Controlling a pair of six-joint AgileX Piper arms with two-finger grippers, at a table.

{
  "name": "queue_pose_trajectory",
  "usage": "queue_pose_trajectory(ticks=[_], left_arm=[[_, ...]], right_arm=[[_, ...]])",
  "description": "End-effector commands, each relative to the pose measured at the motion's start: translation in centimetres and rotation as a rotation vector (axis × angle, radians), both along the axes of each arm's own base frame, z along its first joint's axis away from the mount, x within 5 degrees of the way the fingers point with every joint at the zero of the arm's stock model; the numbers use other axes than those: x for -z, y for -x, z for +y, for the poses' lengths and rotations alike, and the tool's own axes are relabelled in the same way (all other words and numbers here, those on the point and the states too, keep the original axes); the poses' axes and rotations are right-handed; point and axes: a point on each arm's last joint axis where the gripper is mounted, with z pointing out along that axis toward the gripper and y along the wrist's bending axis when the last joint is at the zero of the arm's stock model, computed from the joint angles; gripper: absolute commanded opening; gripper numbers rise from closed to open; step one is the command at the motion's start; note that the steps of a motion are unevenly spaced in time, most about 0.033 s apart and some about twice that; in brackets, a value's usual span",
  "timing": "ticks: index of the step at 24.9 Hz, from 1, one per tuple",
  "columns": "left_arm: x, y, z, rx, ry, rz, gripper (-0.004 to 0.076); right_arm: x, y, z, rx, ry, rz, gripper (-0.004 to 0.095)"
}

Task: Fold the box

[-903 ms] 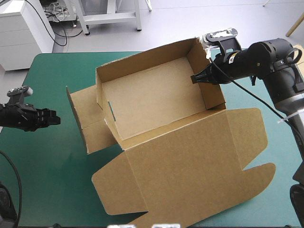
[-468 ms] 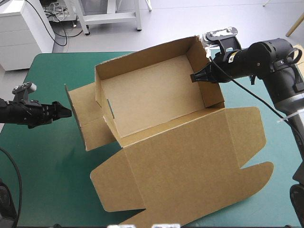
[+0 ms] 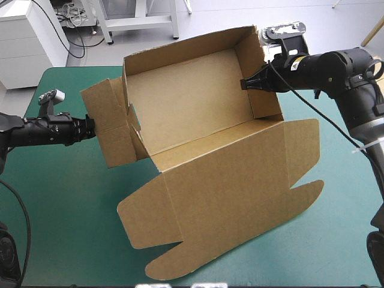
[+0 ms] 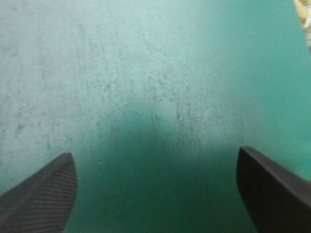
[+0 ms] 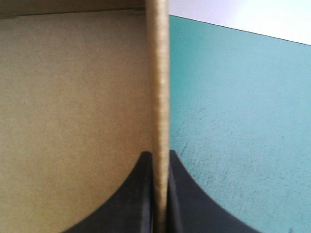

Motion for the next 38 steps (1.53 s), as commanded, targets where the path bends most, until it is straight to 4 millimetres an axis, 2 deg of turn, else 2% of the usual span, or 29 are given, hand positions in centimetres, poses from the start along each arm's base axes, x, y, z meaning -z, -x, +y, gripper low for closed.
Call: queue_pose_trajectory(ticks=[1,10,17,24,27,33,35,38], left_arm=[[-3.3,0.5,-2.0,0.076,0.188,-0.142,0.0634],[-5.9,1.0,-5.3,0.203,0.404,-0.275,0.0634],[-7.1,1.9,-7.7,0.278,0.460,-0.302,0.0634],[-10.5,3.6,-9.6,0.346,0.534,-0.387,0.0624],[-11.0,3.9,-9.8,0.352,0.553,-0.403,0.0610],[-11.2,4.0,-9.9,0.353,0.550,-0.418,0.0599],[-11.0,4.5,-10.8,0.392,0.489,-0.383,0.0599],[-11.0,4.8,-12.2,0.290,0.308,-0.303,0.0599]], right_arm=[[-2.2,0.5,-0.4,0.024,-0.124,-0.090,-0.0021],[-1.1,-0.9,-0.6,0.043,-0.118,-0.055,-0.0021],[-0.8,-1.2,-0.7,0.051,-0.097,-0.054,-0.0019],[-0.4,-1.5,-1.2,0.087,-0.032,-0.051,-0.0015],[-0.4,-1.5,-1.2,0.096,-0.026,-0.049,-0.0015],[-0.5,-1.2,0.3,0.098,-0.002,-0.076,-0.0014],[-0.5,-1.1,0.8,0.101,0.021,-0.094,-0.0014],[-0.7,-1.0,1.2,0.112,0.012,-0.108,-0.0014]])
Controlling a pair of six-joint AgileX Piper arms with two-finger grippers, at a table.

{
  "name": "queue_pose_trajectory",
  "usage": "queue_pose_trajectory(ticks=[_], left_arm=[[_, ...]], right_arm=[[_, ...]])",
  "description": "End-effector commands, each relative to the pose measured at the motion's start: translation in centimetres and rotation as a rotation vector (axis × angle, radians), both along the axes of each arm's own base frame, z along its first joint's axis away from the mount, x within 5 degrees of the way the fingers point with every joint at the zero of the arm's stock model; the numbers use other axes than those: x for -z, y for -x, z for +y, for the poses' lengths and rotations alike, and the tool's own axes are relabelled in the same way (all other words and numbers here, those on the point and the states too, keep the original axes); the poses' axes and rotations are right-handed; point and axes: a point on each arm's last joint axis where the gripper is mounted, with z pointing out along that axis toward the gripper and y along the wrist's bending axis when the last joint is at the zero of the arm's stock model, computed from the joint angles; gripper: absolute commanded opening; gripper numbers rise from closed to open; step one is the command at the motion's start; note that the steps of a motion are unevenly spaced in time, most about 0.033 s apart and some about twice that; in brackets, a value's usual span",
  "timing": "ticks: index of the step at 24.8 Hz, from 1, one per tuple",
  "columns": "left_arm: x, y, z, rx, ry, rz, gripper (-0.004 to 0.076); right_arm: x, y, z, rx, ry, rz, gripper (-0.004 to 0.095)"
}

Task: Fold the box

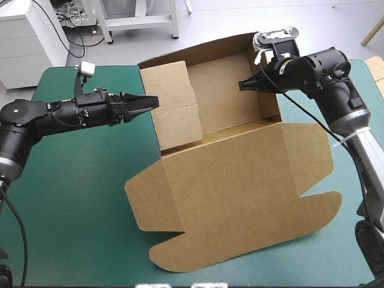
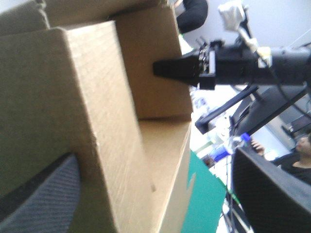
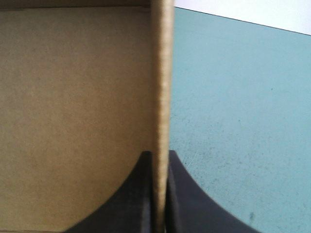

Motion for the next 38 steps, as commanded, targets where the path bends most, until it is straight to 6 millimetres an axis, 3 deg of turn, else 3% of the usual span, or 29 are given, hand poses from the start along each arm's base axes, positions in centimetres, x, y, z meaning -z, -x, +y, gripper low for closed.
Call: queue_pose_trajectory(ticks=[1,6,13,21,25,27,28,29,30,34,38], left_arm=[[-2.7,2.0,-1.8,-0.066,-0.078,-0.006,0.0599],[-3.0,2.5,-3.1,-0.274,-0.261,0.060,0.0599],[-2.5,2.0,-4.2,-0.471,-0.309,0.088,0.0599],[-1.1,0.2,-4.3,-0.527,-0.357,0.116,0.0599],[-1.8,0.2,-4.1,-0.519,-0.414,0.057,0.0597],[-1.9,0.1,-4.0,-0.527,-0.430,0.042,0.0486],[-1.7,-0.1,-3.9,-0.535,-0.440,0.044,0.0286],[-1.6,-0.2,-3.9,-0.537,-0.454,0.039,0.0179],[-1.4,-0.4,-3.8,-0.541,-0.481,0.032,0.0007],[-1.1,-1.3,-3.9,-0.521,-0.587,0.035,-0.0008],[-1.1,-4.1,-5.7,-0.435,-0.746,0.125,-0.0008]], right_arm=[[-3.2,1.4,0.6,-0.022,-0.111,-0.141,-0.0014],[-3.2,1.4,0.6,-0.009,-0.131,-0.146,-0.0014],[-3.3,1.6,1.4,-0.025,-0.148,-0.149,-0.0014],[-3.4,2.3,3.0,-0.053,-0.100,-0.175,-0.0014],[-3.3,2.3,3.0,-0.049,-0.088,-0.174,-0.0014],[-3.3,2.3,3.0,-0.048,-0.090,-0.173,-0.0014],[-3.3,2.3,3.0,-0.047,-0.088,-0.169,-0.0014],[-3.3,2.3,3.0,-0.047,-0.087,-0.165,-0.0014],[-3.2,2.4,2.9,-0.046,-0.085,-0.161,-0.0014],[-2.7,2.6,2.7,-0.023,-0.060,-0.091,-0.0014],[-0.3,2.2,2.2,0.059,0.011,0.090,-0.0014]])
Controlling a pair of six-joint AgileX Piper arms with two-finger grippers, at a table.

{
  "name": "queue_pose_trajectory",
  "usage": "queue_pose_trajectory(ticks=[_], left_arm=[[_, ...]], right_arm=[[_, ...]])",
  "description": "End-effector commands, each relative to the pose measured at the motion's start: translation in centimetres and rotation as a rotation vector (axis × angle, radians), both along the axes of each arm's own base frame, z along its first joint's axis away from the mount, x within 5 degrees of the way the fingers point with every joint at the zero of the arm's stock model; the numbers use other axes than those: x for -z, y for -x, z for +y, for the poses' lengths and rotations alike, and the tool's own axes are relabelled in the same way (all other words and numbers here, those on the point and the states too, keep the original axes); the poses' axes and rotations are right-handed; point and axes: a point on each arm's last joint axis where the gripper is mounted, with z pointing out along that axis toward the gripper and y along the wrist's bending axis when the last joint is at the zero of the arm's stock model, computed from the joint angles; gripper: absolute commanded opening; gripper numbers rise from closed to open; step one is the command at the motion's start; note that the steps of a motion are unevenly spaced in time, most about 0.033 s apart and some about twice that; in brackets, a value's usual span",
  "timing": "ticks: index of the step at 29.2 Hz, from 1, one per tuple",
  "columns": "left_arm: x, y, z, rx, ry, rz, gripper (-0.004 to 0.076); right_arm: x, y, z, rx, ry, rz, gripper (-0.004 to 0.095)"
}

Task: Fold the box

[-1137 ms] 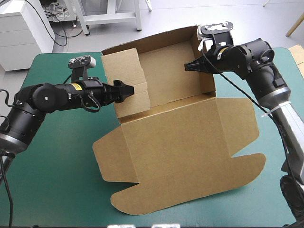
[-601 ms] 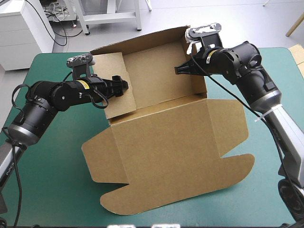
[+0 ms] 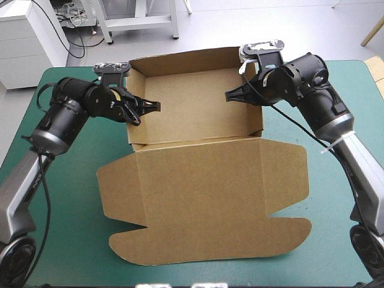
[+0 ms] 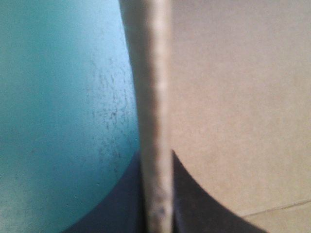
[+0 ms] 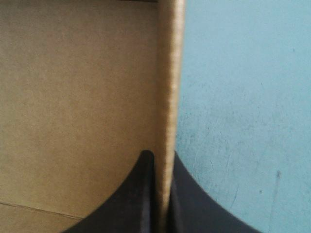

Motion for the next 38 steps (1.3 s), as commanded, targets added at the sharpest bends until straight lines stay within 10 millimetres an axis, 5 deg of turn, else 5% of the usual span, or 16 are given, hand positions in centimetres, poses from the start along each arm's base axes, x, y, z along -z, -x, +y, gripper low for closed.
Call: queue_pose_trajectory(ticks=[1,11,14,23,35,38], left_arm=[[-2.5,-1.3,-1.7,0.070,-0.009,-0.037,-0.0008],[3.7,-6.3,-4.0,0.081,-0.102,0.221,-0.0008],[5.8,-7.3,-4.5,0.084,-0.119,0.269,-0.0008],[9.3,-8.7,-5.2,0.084,-0.149,0.344,-0.0008],[10.6,-9.0,-6.1,0.141,-0.097,0.378,0.0007],[10.5,-8.9,-6.4,0.180,-0.070,0.381,0.0065]], right_arm=[[-0.5,0.1,-0.5,0.029,0.009,-0.002,-0.0015],[9.9,-3.3,0.3,0.050,0.078,0.296,-0.0016],[11.6,-4.2,0.4,0.051,0.079,0.336,-0.0016],[12.0,-5.6,0.2,0.068,0.052,0.256,-0.0016],[11.9,-6.7,-1.6,0.100,0.002,0.229,-0.0007],[11.8,-6.7,-1.4,0.065,-0.005,0.225,0.0087]])
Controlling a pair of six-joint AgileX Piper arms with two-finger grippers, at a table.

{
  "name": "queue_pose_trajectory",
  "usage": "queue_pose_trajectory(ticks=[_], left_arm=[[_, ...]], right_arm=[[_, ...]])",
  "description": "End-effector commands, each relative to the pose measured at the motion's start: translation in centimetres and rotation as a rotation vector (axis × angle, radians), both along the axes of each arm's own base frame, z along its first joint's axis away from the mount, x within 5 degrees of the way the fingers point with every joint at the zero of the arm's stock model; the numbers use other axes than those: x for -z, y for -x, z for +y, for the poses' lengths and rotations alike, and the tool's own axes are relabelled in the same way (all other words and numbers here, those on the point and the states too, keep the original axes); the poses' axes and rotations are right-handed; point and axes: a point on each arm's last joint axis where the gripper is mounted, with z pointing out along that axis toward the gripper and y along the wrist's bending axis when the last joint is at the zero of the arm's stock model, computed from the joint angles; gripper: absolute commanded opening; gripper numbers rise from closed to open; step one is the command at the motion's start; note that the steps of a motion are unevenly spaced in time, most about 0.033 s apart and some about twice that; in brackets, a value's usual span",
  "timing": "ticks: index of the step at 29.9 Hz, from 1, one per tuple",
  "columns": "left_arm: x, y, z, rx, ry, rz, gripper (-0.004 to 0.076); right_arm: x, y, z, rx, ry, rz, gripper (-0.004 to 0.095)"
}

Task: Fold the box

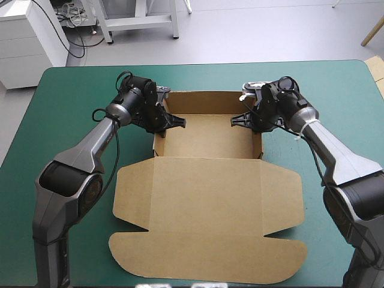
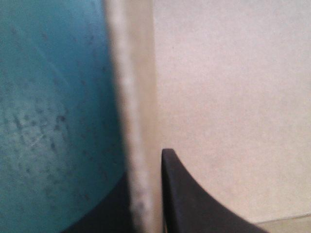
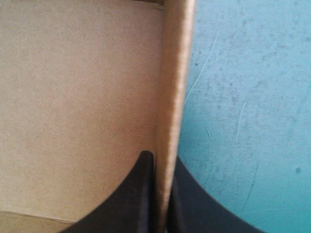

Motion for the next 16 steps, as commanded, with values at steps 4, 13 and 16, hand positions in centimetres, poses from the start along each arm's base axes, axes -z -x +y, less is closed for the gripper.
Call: queue_pose_trajectory(ticks=[4,13,16], left_arm=[[-3.03,1.28,-0.84,0.072,0.099,-0.011,0.0219],[-3.04,1.38,-0.93,0.085,0.107,-0.004,0.0564],[-3.08,1.32,-0.71,0.086,0.084,-0.015,0.0564]], right_arm=[[-2.91,0.29,0.00,-0.052,-0.045,-0.113,0.0422],[-2.69,0.26,-0.13,-0.058,-0.022,-0.103,0.0930],[-2.64,0.20,-0.24,-0.050,-0.012,-0.105,0.0930]])
